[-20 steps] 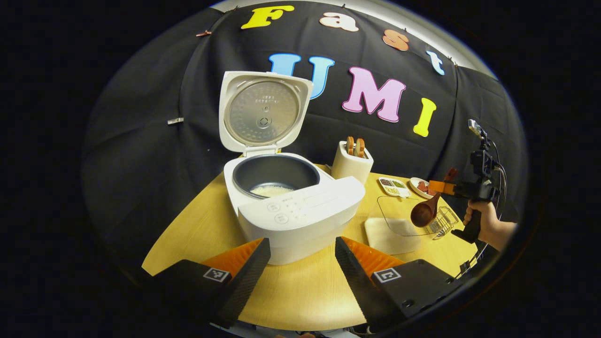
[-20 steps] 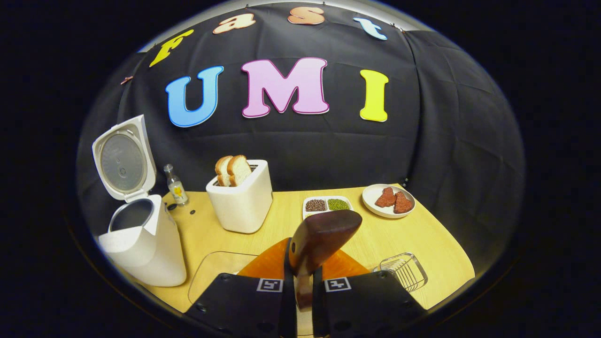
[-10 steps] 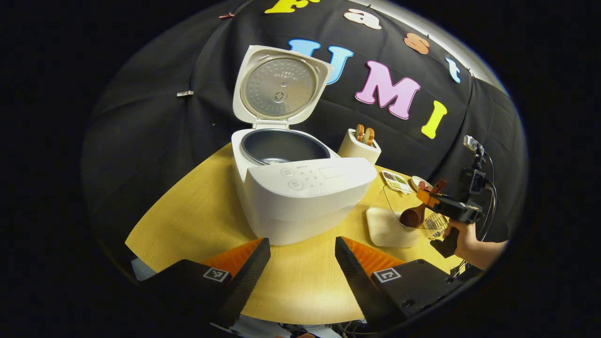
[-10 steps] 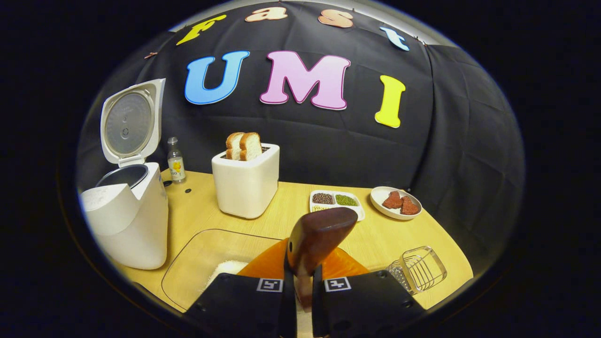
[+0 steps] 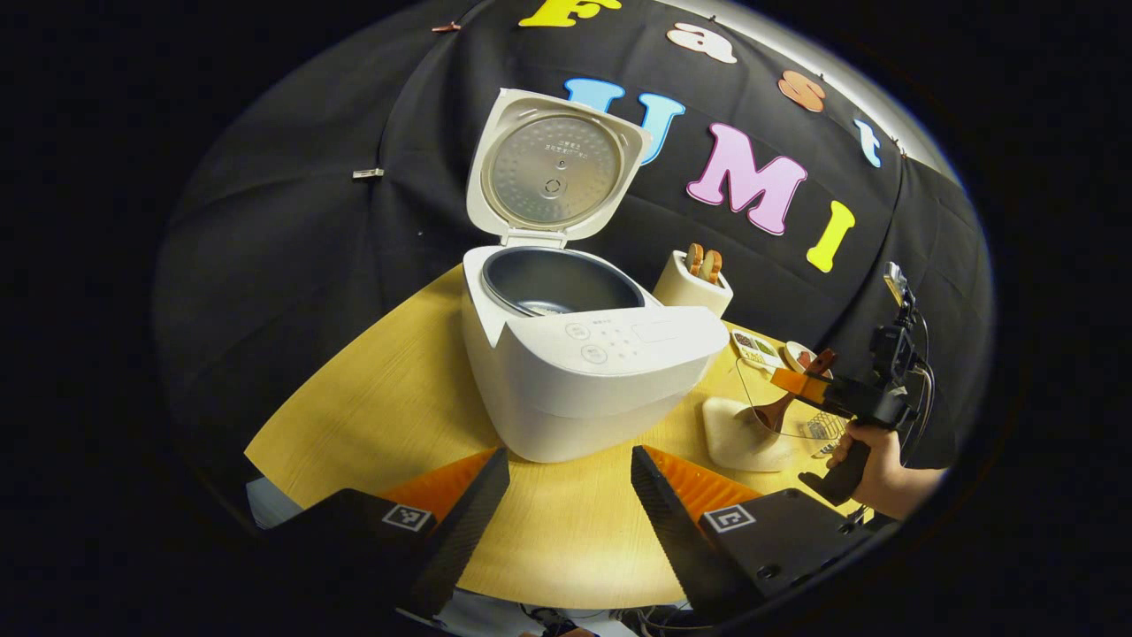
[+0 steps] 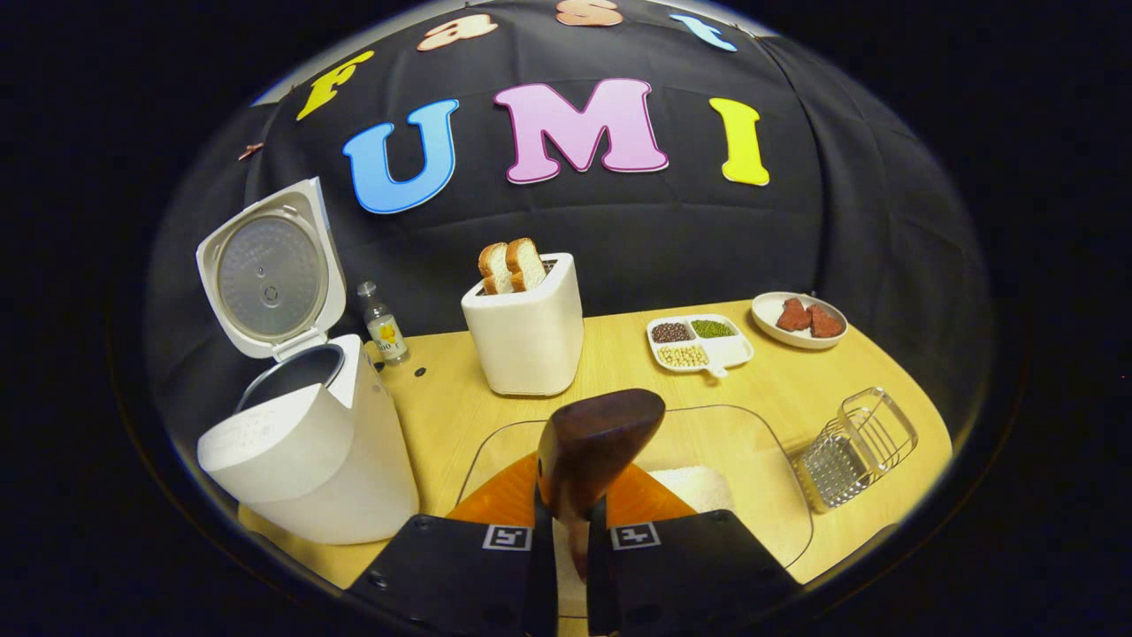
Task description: Close the left gripper, press the button to open the rice cooker; take a wooden spoon from the chopstick holder with the right hand, scoop a spoonful of rice and pour it into the rice cooker, then put the wooden spoon back into the chopstick holder.
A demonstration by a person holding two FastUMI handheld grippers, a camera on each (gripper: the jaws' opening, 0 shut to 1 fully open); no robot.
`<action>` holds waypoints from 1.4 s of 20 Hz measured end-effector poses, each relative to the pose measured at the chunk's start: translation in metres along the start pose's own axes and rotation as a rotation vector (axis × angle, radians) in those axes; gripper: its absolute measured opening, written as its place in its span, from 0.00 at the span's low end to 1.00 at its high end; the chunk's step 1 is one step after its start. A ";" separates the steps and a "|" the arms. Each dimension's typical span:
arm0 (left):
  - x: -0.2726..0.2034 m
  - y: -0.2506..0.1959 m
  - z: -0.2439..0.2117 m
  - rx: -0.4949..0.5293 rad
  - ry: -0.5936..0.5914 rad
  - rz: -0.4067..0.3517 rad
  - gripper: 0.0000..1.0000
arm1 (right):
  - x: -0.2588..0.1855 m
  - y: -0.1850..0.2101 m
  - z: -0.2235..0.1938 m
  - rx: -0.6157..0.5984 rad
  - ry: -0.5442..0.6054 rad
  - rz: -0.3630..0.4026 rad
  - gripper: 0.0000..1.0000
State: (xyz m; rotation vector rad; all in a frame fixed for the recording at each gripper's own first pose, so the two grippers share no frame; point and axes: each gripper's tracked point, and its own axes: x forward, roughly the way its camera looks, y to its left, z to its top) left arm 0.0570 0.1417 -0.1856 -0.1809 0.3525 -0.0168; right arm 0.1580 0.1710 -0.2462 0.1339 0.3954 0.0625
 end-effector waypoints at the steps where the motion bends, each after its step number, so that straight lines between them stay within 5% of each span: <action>1: 0.000 0.001 0.000 -0.001 -0.002 0.000 0.96 | 0.001 0.000 -0.001 0.047 0.018 -0.003 0.17; 9: 0.002 0.003 0.004 -0.037 -0.007 0.000 0.95 | 0.002 -0.028 -0.008 0.523 0.129 -0.031 0.17; 16: 0.002 -0.003 0.014 -0.026 -0.024 -0.008 0.96 | -0.012 -0.055 -0.002 0.811 0.126 -0.036 0.17; 28: -0.010 -0.019 0.015 0.010 -0.036 -0.060 0.96 | -0.057 -0.101 0.070 1.051 -0.032 -0.054 0.17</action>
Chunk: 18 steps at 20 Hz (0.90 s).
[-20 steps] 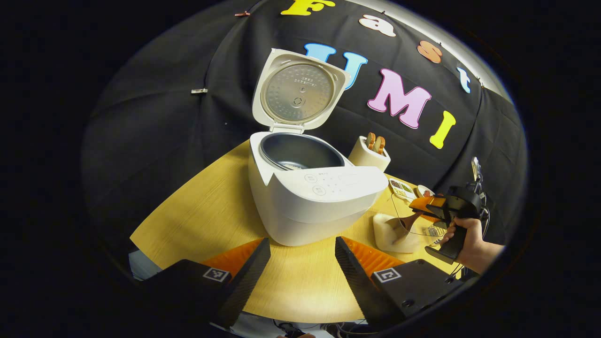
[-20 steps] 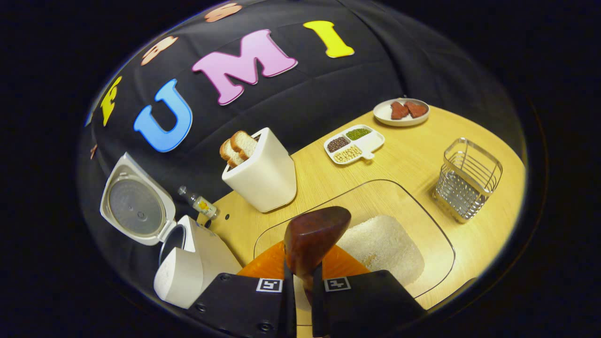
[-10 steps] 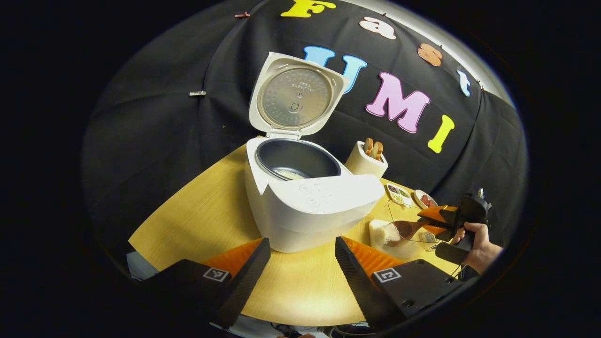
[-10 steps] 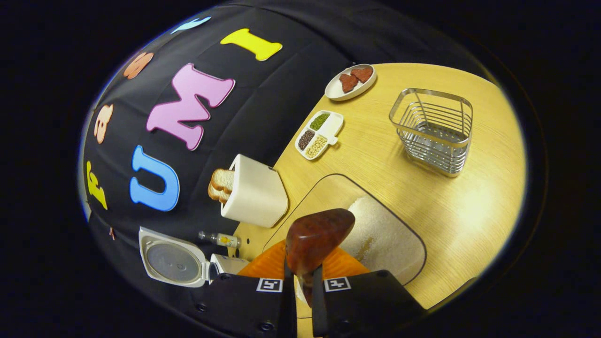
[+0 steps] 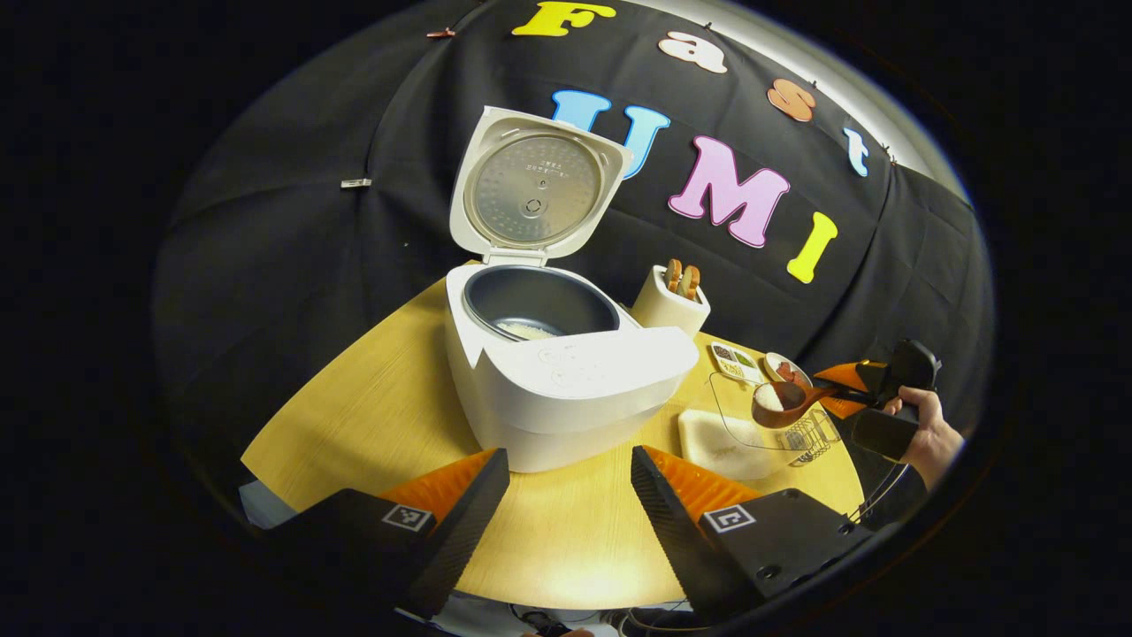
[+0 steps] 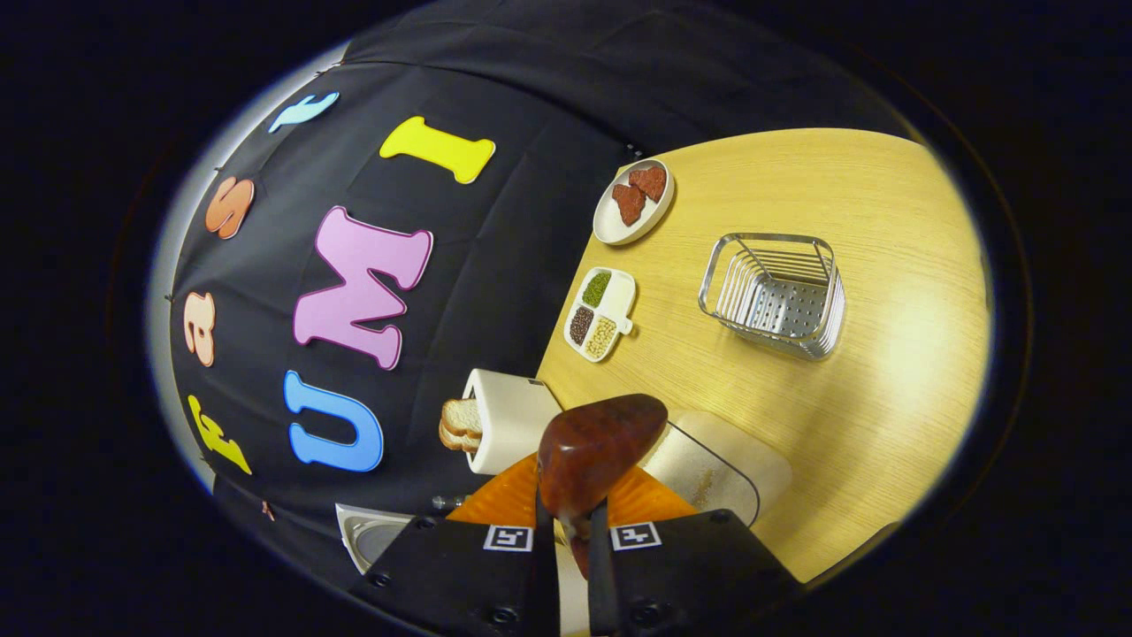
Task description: Close the left gripper, press the button to open the rice cooker; take a wooden spoon from the chopstick holder with the right hand, scoop a spoonful of rice and pour it into the rice cooker, then put the wooden spoon back into the chopstick holder.
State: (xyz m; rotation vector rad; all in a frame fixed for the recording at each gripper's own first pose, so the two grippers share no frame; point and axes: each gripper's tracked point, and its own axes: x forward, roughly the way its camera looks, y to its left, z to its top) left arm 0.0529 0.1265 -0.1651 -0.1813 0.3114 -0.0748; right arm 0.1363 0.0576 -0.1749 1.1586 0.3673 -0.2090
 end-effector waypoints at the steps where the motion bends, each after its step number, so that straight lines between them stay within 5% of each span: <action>1: -0.001 0.000 0.003 0.005 -0.007 -0.001 0.96 | -0.002 0.007 0.002 0.018 0.001 0.009 0.17; 9: -0.016 0.007 0.013 -0.004 -0.044 0.009 0.96 | -0.008 0.078 -0.009 0.108 0.062 0.109 0.17; 18: -0.029 0.030 0.024 -0.036 -0.074 0.068 0.96 | 0.014 0.165 -0.090 0.091 0.184 0.220 0.17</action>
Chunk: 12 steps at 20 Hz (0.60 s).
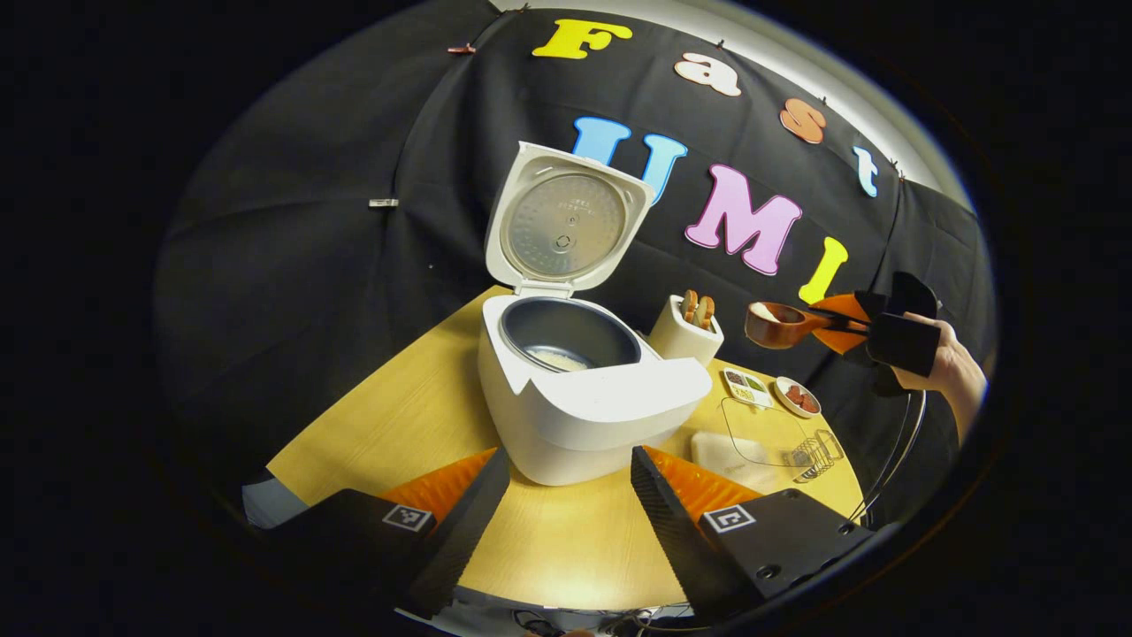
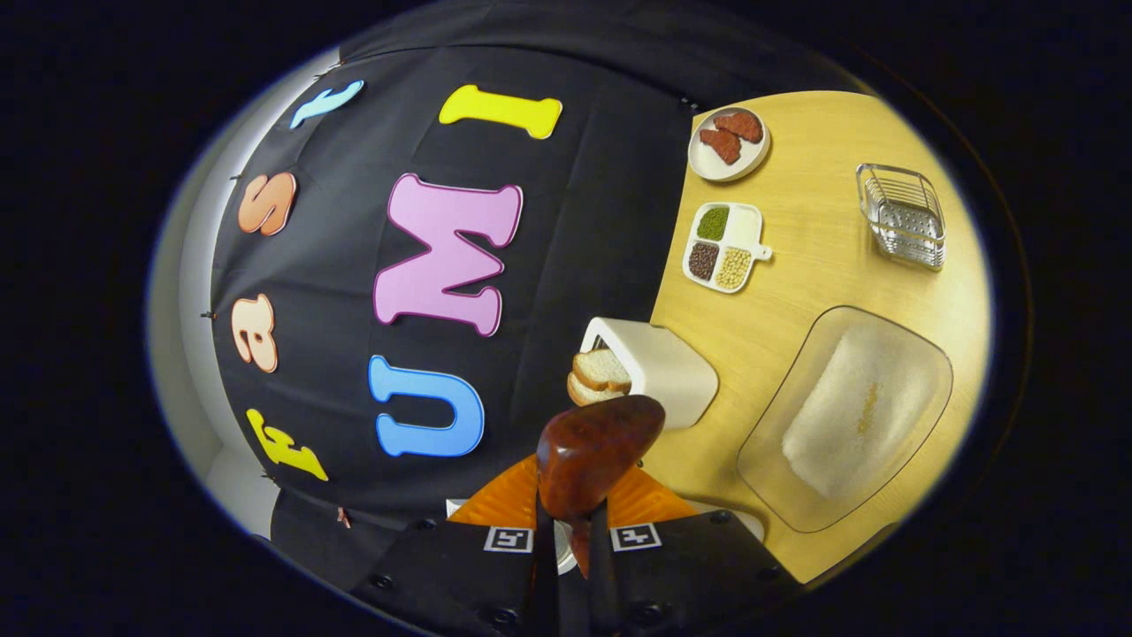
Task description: Close the left gripper, press the button to open the rice cooker; take a wooden spoon from the chopstick holder with the right hand, scoop a spoonful of rice and pour it into the rice cooker, then put the wooden spoon back into the chopstick holder.
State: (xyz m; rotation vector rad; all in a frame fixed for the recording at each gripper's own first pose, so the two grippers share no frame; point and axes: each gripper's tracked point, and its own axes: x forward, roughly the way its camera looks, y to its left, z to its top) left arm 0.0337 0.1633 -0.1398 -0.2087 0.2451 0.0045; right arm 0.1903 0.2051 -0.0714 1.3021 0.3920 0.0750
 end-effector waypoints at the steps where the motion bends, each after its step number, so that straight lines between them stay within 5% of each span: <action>1: 0.000 0.004 -0.003 -0.011 0.008 0.008 0.96 | 0.007 0.007 -0.011 -0.010 0.013 0.010 0.17; 12: 0.005 0.042 0.025 -0.054 -0.004 0.054 0.96 | 0.069 0.054 -0.121 -0.441 0.086 0.100 0.17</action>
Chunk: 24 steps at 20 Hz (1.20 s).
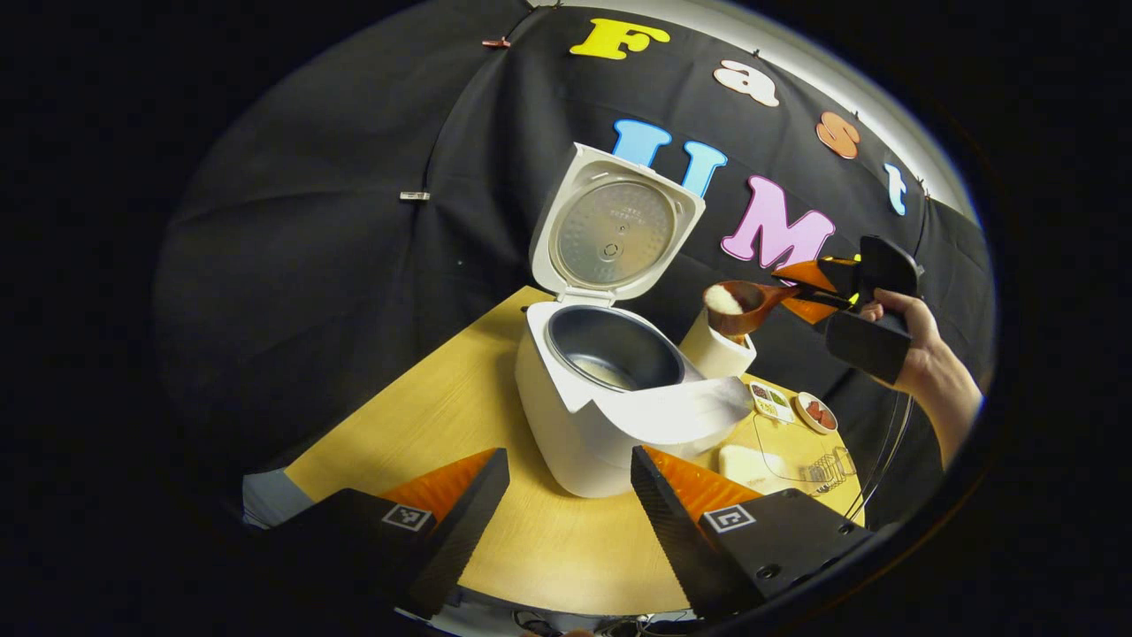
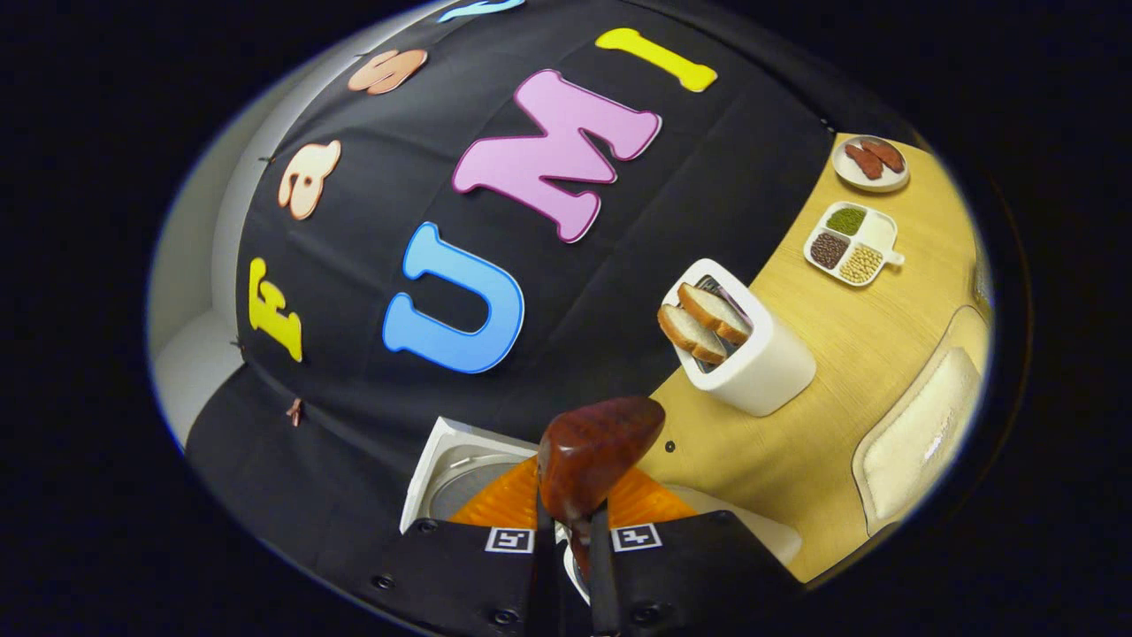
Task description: Close the left gripper, press the button to open the rice cooker; take a wooden spoon from the chopstick holder with the right hand, scoop a spoonful of rice and pour it into the rice cooker, then put the wooden spoon back into the chopstick holder.
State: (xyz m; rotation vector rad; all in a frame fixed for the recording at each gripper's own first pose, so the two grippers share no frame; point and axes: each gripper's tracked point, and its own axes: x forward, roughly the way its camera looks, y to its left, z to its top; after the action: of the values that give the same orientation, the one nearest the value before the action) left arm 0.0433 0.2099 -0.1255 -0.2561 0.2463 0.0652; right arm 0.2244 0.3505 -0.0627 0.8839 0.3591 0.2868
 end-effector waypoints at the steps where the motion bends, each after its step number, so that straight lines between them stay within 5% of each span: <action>1: 0.000 0.003 0.002 -0.001 -0.003 0.003 0.96 | 0.012 0.005 -0.010 -0.036 0.007 0.009 0.17; 12: -0.011 0.027 0.002 -0.036 -0.007 0.032 0.95 | 0.055 0.051 -0.085 -0.601 0.017 0.143 0.12; 24: -0.007 0.019 -0.003 -0.011 -0.011 0.036 0.96 | 0.057 0.075 -0.131 -0.997 0.017 0.361 0.17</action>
State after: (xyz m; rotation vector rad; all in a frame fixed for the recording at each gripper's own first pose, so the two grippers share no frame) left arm 0.0342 0.2271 -0.1315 -0.2617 0.2397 0.1036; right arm 0.2141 0.5091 -0.0902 -0.0481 0.0356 0.7261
